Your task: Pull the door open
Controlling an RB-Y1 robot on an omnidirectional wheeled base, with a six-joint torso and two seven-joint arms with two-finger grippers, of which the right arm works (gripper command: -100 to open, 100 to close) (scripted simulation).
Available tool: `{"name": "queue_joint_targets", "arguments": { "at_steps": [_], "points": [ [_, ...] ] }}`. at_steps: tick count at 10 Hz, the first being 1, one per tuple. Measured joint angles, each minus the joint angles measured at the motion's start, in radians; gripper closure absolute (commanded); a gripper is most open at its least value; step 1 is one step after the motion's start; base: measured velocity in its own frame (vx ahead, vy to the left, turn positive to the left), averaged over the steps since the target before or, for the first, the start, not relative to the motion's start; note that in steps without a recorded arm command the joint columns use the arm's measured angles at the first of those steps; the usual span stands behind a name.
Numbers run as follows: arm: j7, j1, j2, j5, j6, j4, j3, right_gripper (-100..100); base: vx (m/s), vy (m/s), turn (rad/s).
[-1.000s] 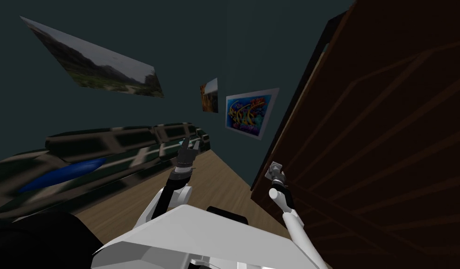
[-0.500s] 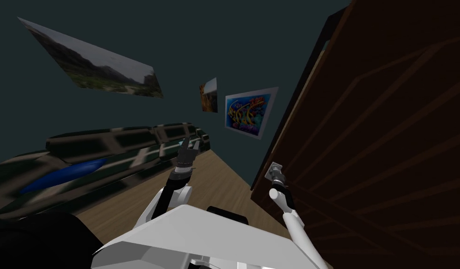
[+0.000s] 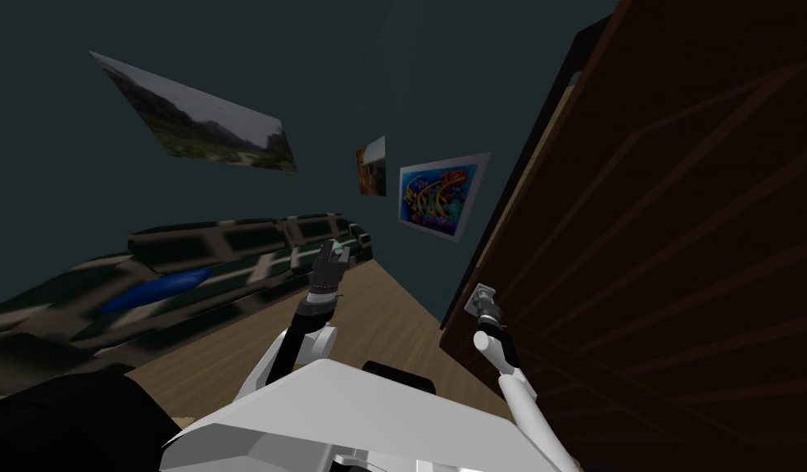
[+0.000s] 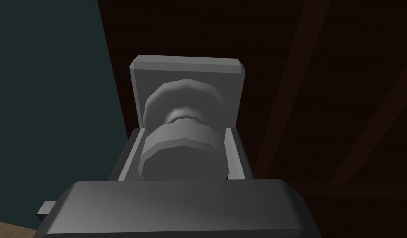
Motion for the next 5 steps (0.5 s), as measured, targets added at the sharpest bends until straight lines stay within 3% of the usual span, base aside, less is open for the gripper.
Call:
{"name": "queue_joint_targets", "arguments": {
  "at_steps": [5],
  "points": [
    [-0.059, 0.024, -0.036, -0.001, 0.015, -0.021, 0.06, 100, -0.267, -0.05, 0.156]
  ]
}}
